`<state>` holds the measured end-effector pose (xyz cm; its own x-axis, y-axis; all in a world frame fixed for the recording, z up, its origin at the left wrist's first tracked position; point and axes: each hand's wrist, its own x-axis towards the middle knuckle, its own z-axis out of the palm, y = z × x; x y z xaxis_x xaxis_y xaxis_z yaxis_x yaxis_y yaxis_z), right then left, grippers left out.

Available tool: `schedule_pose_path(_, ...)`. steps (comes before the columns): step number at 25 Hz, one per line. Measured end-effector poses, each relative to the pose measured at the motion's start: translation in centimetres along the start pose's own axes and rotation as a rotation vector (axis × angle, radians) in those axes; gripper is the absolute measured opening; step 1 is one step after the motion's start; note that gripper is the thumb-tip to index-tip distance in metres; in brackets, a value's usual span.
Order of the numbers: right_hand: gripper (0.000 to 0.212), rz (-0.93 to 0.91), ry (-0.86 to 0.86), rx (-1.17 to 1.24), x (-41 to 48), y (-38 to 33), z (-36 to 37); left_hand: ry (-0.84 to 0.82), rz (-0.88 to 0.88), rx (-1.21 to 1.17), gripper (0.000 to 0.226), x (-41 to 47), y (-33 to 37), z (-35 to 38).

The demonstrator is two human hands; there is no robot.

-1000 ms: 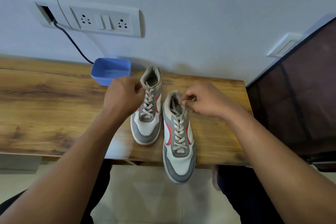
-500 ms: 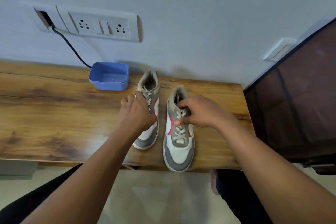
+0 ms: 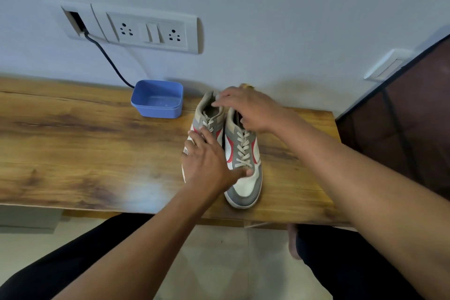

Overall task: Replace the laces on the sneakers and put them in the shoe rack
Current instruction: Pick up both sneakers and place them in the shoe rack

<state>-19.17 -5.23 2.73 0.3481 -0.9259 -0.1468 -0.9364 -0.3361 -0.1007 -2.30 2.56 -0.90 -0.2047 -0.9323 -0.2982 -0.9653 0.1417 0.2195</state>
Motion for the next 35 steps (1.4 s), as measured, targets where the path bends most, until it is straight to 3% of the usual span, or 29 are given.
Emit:
schedule_pose_path(3,0.055,-0.119,-0.105,-0.246,2.1,-0.8,0.0,-0.034,0.014,0.086,0.157,0.0,0.3,0.3)
schedule_pose_path(8,0.014,0.07,-0.1,-0.353,-1.9,1.4,-0.7,-0.084,0.132,0.211,0.145,2.0,-0.6,-1.7)
schedule_pose_path(10,0.02,0.234,-0.168,-0.348,-5.1,2.5,-0.4,-0.006,0.113,0.233,0.119,2.2,-1.1,-2.5)
schedule_pose_path(13,0.046,0.516,-0.158,-0.136,-9.9,1.6,0.7,0.274,0.137,0.094,0.049,2.4,-1.2,-2.0)
schedule_pose_path(14,0.054,0.61,-0.119,-0.041,-11.0,0.7,1.6,0.291,0.168,-0.015,0.034,2.1,-0.8,-1.5)
schedule_pose_path(17,0.053,0.797,0.021,0.231,-12.2,-3.2,4.0,0.146,0.308,-0.246,0.031,0.8,1.1,-0.2)
schedule_pose_path(21,0.037,0.678,0.075,0.261,-13.3,-6.1,4.3,0.142,0.345,-0.15,0.051,0.1,1.2,0.7)
schedule_pose_path(24,0.037,0.514,0.066,0.149,-15.2,-6.7,3.8,0.3,0.474,-0.103,0.029,-0.8,1.1,0.2)
schedule_pose_path(28,0.023,0.432,-0.026,0.105,-16.1,-6.5,4.8,0.075,0.577,0.072,0.026,-1.6,1.4,0.7)
schedule_pose_path(35,0.014,0.433,-0.084,0.061,-13.6,-4.2,5.3,0.017,0.56,0.187,0.02,-0.3,1.7,2.3)
